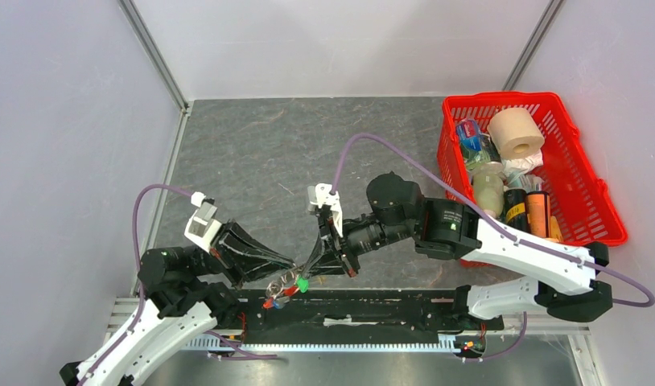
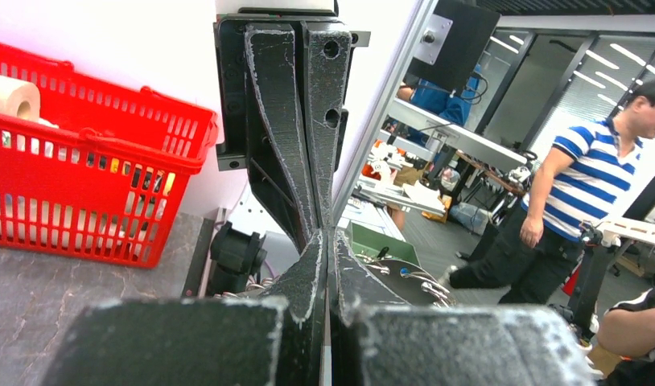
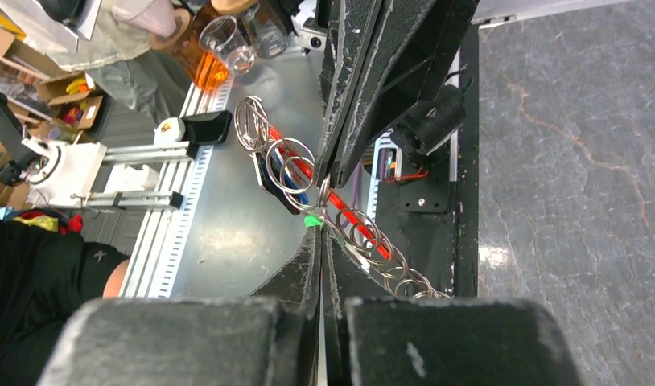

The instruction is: Put the keys on the keyring

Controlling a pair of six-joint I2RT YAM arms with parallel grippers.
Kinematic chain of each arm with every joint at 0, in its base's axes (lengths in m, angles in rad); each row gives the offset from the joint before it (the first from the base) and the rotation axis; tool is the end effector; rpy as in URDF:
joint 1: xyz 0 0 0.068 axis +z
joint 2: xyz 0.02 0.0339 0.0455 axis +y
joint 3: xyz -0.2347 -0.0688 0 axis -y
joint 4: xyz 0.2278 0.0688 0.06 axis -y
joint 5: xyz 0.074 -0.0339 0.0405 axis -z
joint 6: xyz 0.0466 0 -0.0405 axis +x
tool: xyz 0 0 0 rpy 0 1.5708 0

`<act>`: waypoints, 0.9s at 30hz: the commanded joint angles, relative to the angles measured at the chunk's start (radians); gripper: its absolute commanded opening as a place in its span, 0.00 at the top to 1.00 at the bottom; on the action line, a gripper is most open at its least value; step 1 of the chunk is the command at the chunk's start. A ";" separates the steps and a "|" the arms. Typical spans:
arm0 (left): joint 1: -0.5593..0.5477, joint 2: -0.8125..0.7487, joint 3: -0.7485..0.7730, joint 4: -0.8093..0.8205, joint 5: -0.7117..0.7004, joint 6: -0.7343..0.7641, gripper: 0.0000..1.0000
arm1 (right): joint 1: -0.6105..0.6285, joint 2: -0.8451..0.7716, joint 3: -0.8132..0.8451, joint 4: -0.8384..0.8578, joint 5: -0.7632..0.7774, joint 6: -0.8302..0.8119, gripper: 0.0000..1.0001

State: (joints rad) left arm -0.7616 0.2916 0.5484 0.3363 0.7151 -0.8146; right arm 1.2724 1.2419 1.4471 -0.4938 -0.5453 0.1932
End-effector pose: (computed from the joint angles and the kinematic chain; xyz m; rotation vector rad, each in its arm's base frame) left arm 0.0447 -0.0848 0.3579 0.7294 1.0993 -1.7235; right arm 0.0545 0.2596 0.4084 -1.4310 1.5506 1.4604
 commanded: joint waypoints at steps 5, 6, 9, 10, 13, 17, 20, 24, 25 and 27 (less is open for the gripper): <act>0.001 0.014 -0.001 0.151 -0.074 -0.053 0.98 | 0.009 -0.079 -0.077 0.157 0.081 0.075 1.00; 0.000 0.015 -0.003 0.162 -0.076 -0.058 0.98 | 0.010 -0.078 -0.082 0.164 0.082 0.079 1.00; 0.000 0.021 -0.007 0.195 -0.078 -0.075 0.98 | 0.010 -0.068 -0.091 0.184 0.096 0.094 1.00; 0.000 0.025 -0.010 0.210 -0.076 -0.084 0.98 | 0.010 -0.065 -0.093 0.193 0.101 0.100 1.00; 0.000 0.036 -0.020 0.275 -0.070 -0.113 0.98 | 0.010 -0.055 -0.095 0.211 0.111 0.113 1.00; 0.000 0.051 -0.028 0.326 -0.063 -0.139 0.98 | 0.010 -0.043 -0.084 0.226 0.107 0.118 1.00; 0.000 0.058 -0.034 0.357 -0.062 -0.153 0.98 | 0.010 -0.034 -0.071 0.226 0.103 0.119 1.00; -0.001 0.063 -0.035 0.383 -0.054 -0.165 0.98 | 0.008 -0.040 -0.066 0.215 0.132 0.116 0.92; 0.000 0.064 -0.035 0.386 -0.052 -0.168 0.98 | 0.008 -0.049 -0.068 0.210 0.143 0.113 0.90; 0.000 0.060 -0.036 0.386 -0.051 -0.169 0.98 | 0.008 -0.067 -0.066 0.201 0.161 0.103 0.81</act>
State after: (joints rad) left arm -0.7616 0.3508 0.5083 0.6189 0.6819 -0.9356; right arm 1.2789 1.2003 1.3598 -0.3004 -0.4397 0.3111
